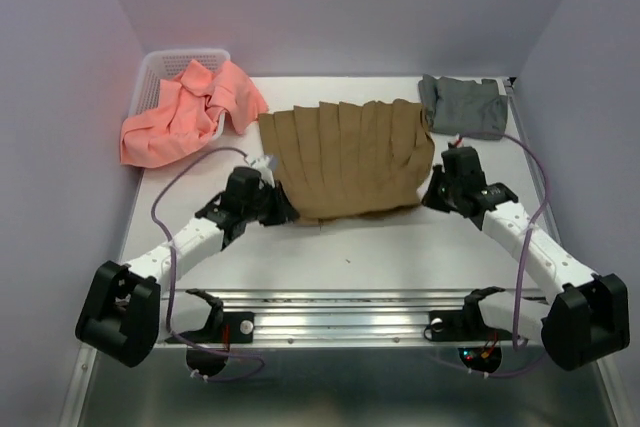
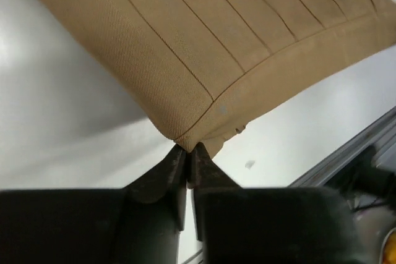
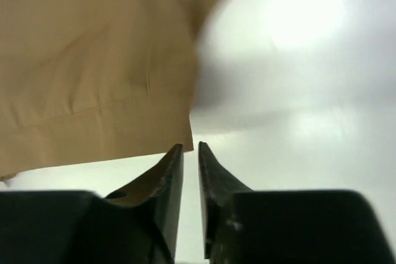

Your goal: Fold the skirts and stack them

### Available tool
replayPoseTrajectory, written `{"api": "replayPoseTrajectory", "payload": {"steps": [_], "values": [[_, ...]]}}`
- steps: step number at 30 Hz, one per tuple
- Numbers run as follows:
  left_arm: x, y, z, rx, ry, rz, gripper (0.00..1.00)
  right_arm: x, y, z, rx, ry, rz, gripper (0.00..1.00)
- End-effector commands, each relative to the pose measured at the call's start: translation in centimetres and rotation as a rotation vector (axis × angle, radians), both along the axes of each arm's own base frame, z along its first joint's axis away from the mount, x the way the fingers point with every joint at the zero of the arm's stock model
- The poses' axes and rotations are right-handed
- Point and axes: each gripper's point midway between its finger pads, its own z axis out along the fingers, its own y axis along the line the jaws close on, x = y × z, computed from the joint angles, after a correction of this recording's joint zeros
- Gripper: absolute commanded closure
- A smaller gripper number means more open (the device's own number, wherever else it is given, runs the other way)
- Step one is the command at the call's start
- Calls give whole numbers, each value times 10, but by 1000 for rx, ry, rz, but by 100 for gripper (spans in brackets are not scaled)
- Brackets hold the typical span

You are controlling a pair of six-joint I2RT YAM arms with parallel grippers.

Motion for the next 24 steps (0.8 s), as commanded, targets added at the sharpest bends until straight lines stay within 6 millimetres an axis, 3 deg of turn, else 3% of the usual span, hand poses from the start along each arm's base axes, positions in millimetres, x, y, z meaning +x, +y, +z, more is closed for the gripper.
{"api": "replayPoseTrajectory", "payload": {"steps": [1, 2, 3, 5, 6, 9, 12, 14, 16, 18, 19, 20, 21, 23, 24], "values": [[-52, -9, -27, -55, 60, 6, 61, -65, -26, -26, 36, 168, -159, 73], [-63, -11, -33, -54, 79, 0, 57, -74, -29, -22, 47, 156, -163, 68], [-76, -7, -33, -67, 129, 44, 44, -81, -31, -19, 49, 164, -175, 60], [-90, -2, -40, -49, 153, 79, 25, -78, -32, 7, 68, 101, -178, 30], [-95, 2, -31, -70, 136, 90, 3, -77, -32, 18, 61, 72, -154, 29], [-99, 7, -5, -118, 93, 111, 1, -68, -26, 49, 63, 9, -101, 0], [-89, 10, 26, -140, 9, 132, 1, -56, -3, 71, 138, -81, 16, 0], [-77, 7, 47, -144, -45, 142, 1, -53, 25, 86, 228, -141, 156, 0], [-65, 3, 63, -144, -85, 153, 1, -53, 41, 81, 276, -130, 238, 0], [-50, -5, 64, -117, -96, 145, 1, -55, 63, 61, 347, -63, 336, 0], [-41, -10, 50, -78, -68, 148, 1, -56, 71, 41, 372, -13, 367, 0], [-39, -10, 56, -83, -79, 153, 1, -58, 76, 30, 378, 14, 381, 0], [-32, -14, 38, -38, -35, 155, 1, -61, 78, 19, 377, 46, 384, 0], [-23, -20, 27, -8, -6, 153, 1, -69, 85, -13, 351, 125, 398, 0], [-19, -23, 10, 26, 33, 153, 1, -70, 86, -21, 337, 141, 395, 0]]}}
